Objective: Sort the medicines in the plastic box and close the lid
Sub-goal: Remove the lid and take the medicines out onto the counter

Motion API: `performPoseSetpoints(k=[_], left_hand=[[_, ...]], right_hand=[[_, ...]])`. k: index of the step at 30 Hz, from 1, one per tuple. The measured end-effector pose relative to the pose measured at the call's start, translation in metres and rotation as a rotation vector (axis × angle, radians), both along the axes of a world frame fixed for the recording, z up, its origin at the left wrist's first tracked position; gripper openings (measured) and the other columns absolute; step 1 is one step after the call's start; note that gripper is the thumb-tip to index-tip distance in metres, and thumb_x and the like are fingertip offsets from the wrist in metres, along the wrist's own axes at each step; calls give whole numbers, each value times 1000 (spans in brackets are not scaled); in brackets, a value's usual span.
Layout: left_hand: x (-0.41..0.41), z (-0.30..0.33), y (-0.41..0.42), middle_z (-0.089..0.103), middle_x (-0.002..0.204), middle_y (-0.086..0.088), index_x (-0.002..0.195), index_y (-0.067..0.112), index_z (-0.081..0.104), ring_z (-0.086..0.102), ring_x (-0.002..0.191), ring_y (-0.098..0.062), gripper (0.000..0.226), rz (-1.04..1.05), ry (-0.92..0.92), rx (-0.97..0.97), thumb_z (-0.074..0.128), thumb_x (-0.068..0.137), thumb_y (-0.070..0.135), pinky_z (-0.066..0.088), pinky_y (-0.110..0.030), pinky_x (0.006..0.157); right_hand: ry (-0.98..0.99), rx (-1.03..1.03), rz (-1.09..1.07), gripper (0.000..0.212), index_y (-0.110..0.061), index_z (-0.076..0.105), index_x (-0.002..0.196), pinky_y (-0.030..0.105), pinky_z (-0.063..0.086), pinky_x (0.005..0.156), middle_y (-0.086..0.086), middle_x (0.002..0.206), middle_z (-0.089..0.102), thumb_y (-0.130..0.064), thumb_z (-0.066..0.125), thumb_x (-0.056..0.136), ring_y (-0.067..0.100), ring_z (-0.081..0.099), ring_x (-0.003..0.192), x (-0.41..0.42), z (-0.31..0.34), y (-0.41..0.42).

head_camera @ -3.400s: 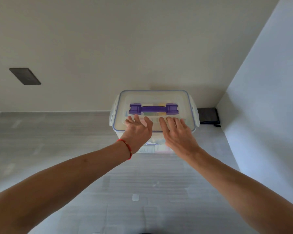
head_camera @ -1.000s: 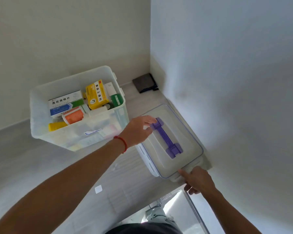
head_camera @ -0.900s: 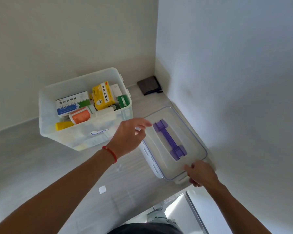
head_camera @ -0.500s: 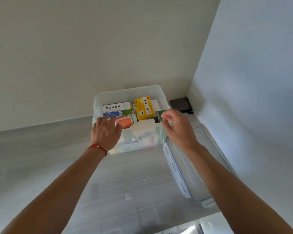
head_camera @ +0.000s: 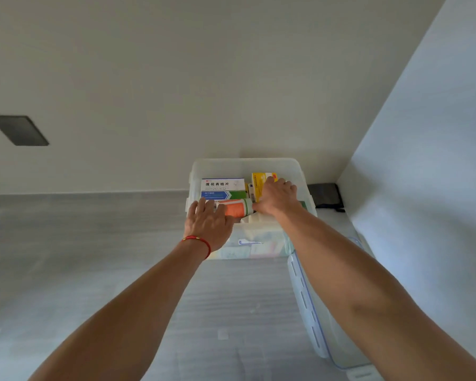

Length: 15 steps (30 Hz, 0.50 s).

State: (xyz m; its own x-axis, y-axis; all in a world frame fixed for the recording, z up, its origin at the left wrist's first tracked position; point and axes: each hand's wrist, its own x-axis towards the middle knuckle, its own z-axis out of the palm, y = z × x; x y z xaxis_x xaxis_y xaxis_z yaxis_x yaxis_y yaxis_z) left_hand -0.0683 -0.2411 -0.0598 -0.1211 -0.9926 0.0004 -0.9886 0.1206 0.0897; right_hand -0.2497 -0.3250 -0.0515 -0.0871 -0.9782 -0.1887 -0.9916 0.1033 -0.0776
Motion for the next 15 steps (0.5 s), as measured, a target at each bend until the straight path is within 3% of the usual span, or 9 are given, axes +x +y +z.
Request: performPoseSetpoints(k=[4, 8, 10, 12, 15], left_hand=[[0, -3, 0, 52, 140, -5, 134, 21, 53, 39, 132, -25, 44, 0, 31, -34, 32, 98, 35, 31, -41, 113], [4, 0, 3, 56, 135, -2, 140, 21, 49, 46, 126, -22, 45, -44, 139, -134, 36, 99, 34, 34, -38, 110], [10, 8, 7, 59, 134, -2, 138, 18, 52, 49, 127, -22, 40, -128, 305, -168, 44, 100, 29, 33, -35, 111], [21, 19, 24, 61, 130, -6, 131, 11, 57, 52, 122, -25, 34, -165, 598, -208, 54, 97, 14, 38, -33, 106], [42, 19, 72, 66, 104, 1, 110, 17, 60, 61, 92, -17, 14, 45, 925, -379, 54, 97, 16, 48, -19, 77]], right_hand=[[-69, 25, -56, 94, -4, 41, 141, 47, 40, 102, 23, 135, 54, -59, 78, 74, 41, 50, 127, -4, 2, -3], [-239, -178, -42, 82, -7, 42, 137, 47, 43, 101, 20, 130, 56, -54, 73, 76, 39, 49, 120, -14, 33, 17], [-429, -261, 90, 80, -16, 40, 142, 45, 46, 98, 10, 127, 56, -48, 72, 76, 32, 49, 118, -25, 51, 41], [-618, -233, 306, 80, -30, 36, 146, 38, 48, 95, -3, 129, 55, -45, 72, 76, 24, 49, 121, -38, 62, 78], [-666, -83, 577, 82, -43, 31, 147, 25, 49, 94, -23, 130, 44, -51, 72, 77, 10, 50, 121, -50, 54, 138]])
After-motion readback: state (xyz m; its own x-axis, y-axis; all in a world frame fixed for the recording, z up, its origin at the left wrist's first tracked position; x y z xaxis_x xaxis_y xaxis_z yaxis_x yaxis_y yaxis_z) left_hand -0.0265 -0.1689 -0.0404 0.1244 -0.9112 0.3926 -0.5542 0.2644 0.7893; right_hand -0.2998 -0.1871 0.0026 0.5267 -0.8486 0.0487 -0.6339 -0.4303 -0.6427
